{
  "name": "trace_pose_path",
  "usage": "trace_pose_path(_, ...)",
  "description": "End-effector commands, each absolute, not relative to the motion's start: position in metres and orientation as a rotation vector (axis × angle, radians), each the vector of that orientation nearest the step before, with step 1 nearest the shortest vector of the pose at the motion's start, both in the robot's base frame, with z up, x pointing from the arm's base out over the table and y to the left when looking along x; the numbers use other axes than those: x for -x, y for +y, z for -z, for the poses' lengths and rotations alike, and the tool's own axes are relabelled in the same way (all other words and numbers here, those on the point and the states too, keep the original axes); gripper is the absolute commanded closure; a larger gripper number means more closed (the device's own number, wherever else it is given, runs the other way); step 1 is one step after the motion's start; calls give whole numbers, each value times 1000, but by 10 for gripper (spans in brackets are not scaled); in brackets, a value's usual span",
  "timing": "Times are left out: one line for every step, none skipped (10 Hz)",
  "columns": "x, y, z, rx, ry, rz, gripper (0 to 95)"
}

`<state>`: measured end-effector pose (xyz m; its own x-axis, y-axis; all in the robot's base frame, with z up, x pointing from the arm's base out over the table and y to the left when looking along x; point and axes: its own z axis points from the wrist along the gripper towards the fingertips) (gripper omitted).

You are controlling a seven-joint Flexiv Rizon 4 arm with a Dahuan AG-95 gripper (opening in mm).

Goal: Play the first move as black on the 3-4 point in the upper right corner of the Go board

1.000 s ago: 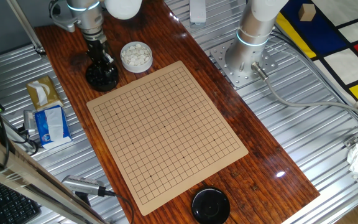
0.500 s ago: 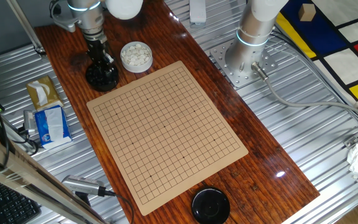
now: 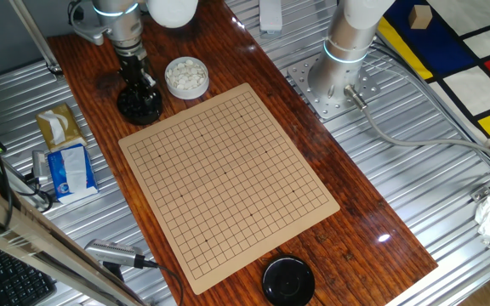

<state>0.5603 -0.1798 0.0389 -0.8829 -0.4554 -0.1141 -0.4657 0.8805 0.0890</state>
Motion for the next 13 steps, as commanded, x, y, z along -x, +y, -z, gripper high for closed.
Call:
trace_pose_path(-560, -180, -39, 727, 2959, -169, 760)
trace_pose_path(-560, -180, -39, 727, 2959, -168, 760)
trace_pose_path(-560, -180, -39, 727, 2960, -162, 760)
trace_pose_path(-560, -180, -39, 727, 2961, -154, 760)
trace_pose_path(-560, -180, -39, 727, 2961, -152, 760)
trace_pose_path(-560, -180, -39, 726, 2961, -149, 950)
trace_pose_path(-560, -180, -39, 725, 2961, -146, 950)
trace_pose_path(-560, -180, -39, 725, 2961, -145, 950)
trace_pose_path(-560, -180, -39, 724, 2961, -144, 950)
trace_pose_path(-560, -180, -39, 725, 2961, -142, 950)
trace_pose_path(-560, -180, -39, 725, 2961, -142, 950)
trace_pose_path(-560, -180, -39, 728, 2958, -142, 760)
trace_pose_path(-560, -180, -39, 733, 2957, -144, 760)
